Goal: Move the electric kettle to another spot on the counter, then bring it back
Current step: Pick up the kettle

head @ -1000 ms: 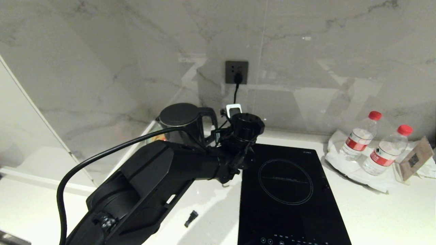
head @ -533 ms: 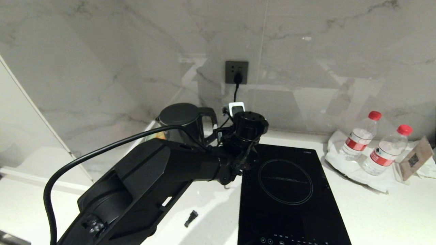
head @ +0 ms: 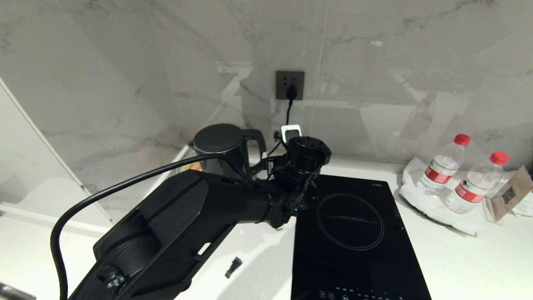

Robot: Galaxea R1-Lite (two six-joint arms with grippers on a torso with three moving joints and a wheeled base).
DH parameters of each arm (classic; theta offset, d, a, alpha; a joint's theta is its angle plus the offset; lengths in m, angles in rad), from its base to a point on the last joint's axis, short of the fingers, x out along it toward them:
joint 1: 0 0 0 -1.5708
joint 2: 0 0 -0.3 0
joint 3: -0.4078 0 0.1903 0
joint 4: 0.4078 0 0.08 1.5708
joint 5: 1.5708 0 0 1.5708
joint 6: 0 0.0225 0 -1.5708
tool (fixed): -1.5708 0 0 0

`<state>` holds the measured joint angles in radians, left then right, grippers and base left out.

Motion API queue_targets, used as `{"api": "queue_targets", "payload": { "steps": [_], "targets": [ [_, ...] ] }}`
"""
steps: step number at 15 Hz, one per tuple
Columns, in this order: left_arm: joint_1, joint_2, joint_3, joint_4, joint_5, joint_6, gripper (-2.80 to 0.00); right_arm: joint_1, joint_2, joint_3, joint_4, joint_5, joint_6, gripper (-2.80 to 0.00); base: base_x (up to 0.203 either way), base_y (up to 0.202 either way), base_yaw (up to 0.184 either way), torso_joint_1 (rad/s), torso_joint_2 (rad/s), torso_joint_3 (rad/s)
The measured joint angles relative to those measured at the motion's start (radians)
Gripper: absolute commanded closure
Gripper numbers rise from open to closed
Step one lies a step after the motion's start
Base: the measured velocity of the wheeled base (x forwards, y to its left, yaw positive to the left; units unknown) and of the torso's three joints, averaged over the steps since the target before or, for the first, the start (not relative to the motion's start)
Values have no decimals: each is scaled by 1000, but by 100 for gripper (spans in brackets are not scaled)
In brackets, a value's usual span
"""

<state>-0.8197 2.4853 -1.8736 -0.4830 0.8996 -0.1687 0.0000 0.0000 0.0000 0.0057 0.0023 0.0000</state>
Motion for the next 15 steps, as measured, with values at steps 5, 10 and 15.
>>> {"api": "queue_targets", "payload": {
  "steps": [5,10,15],
  "targets": [
    [19,3,-8,1,1,6,-280,0,0,0,0,0,-1,0,0,0,0,0,0,0],
    [46,28,-32,1,0,6,-280,0,0,0,0,0,0,0,0,0,0,0,0,0],
    [72,47,-65,2,-13,18,-280,0,0,0,0,0,0,0,0,0,0,0,0,0]
  ]
}}
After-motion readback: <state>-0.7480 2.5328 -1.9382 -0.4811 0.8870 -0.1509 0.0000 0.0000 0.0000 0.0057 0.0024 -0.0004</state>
